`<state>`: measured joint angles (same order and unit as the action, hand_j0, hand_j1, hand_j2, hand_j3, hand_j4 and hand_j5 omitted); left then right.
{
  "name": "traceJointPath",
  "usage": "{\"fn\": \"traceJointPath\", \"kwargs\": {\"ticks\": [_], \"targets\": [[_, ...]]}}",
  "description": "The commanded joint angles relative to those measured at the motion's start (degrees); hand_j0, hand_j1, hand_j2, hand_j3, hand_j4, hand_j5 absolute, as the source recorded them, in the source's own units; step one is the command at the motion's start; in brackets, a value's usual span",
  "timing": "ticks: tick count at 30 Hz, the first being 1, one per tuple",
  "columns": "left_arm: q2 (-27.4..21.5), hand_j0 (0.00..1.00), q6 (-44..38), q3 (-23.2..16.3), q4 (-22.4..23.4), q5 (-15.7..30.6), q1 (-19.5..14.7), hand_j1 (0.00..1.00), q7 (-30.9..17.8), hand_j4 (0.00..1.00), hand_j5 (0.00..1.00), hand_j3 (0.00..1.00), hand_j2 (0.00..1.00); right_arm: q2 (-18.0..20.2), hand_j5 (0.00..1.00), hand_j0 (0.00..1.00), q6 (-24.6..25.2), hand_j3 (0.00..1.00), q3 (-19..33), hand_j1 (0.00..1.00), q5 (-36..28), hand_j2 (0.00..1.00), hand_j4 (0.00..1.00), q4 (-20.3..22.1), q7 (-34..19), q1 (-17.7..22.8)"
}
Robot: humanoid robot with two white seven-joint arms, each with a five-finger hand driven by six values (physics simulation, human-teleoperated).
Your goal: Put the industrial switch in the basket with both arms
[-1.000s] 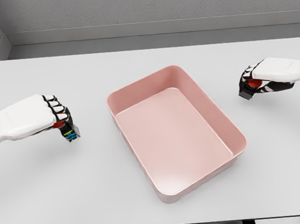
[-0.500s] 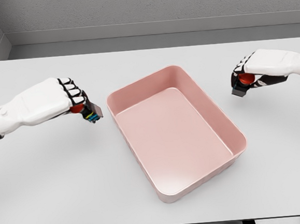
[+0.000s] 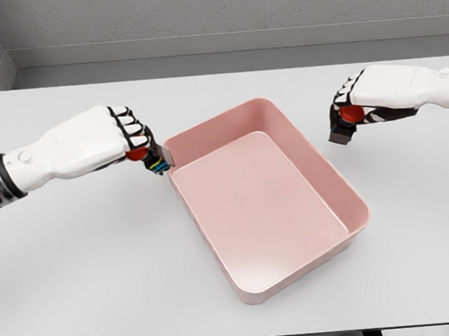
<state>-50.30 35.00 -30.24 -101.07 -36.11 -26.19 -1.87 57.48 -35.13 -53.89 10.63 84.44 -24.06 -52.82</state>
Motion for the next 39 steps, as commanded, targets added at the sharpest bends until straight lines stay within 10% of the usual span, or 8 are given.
{"fn": "traceJointPath", "kwargs": {"ticks": [1, 24, 39], "targets": [[0.91, 0.41, 0.0, -0.52, 0.0, 0.42, 0.0, 0.41, 0.02, 0.41, 0.41, 0.41, 0.41, 0.18, 0.53, 0.53, 0.13, 0.53, 0.28, 0.53, -0.97, 0.53, 0.53, 1.6, -0.2, 0.0], [12.16, 0.4, 0.0, -7.82, 1.93, -0.54, -6.68, 0.4, -4.02, 0.4, 0.4, 0.4, 0.4, 1.59, 0.53, 0.53, 0.13, 0.53, 1.42, 0.53, -6.15, 0.53, 0.53, 5.21, -1.34, 0.35], [20.6, 0.4, 0.0, -14.32, 12.3, -3.53, -7.91, 0.4, -4.99, 0.4, 0.4, 0.4, 0.4, 1.59, 0.53, 0.53, 0.13, 0.53, 1.25, 0.53, -6.5, 0.53, 0.53, 6.79, -1.34, 0.53]]}}
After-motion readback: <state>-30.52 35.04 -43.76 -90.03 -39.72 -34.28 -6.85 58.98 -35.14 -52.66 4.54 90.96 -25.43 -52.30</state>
